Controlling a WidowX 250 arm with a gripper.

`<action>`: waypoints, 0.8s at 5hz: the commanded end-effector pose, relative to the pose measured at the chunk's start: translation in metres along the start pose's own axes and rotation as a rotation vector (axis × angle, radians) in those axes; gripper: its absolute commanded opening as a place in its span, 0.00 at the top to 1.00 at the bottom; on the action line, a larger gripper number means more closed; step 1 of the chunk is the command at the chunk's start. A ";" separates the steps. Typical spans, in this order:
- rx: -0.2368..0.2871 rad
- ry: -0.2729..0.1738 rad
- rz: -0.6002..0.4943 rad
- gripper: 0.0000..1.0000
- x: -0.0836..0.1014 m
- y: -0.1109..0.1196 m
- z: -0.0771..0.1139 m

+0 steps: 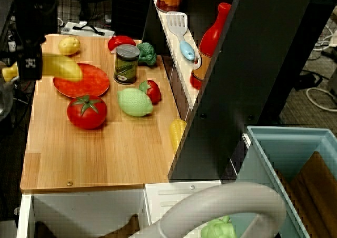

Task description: Put banana on plate

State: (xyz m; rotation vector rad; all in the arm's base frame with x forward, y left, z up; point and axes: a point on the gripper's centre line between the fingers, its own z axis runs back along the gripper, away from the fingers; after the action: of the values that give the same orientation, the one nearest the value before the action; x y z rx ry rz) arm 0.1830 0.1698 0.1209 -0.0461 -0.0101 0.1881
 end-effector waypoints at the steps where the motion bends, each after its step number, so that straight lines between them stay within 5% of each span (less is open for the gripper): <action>1: 0.033 -0.005 0.011 1.00 0.012 0.012 -0.007; 4: 0.017 0.034 0.247 1.00 0.075 0.093 -0.007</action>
State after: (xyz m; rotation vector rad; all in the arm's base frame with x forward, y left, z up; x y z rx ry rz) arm 0.2428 0.2649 0.0918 -0.0678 0.0788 0.4192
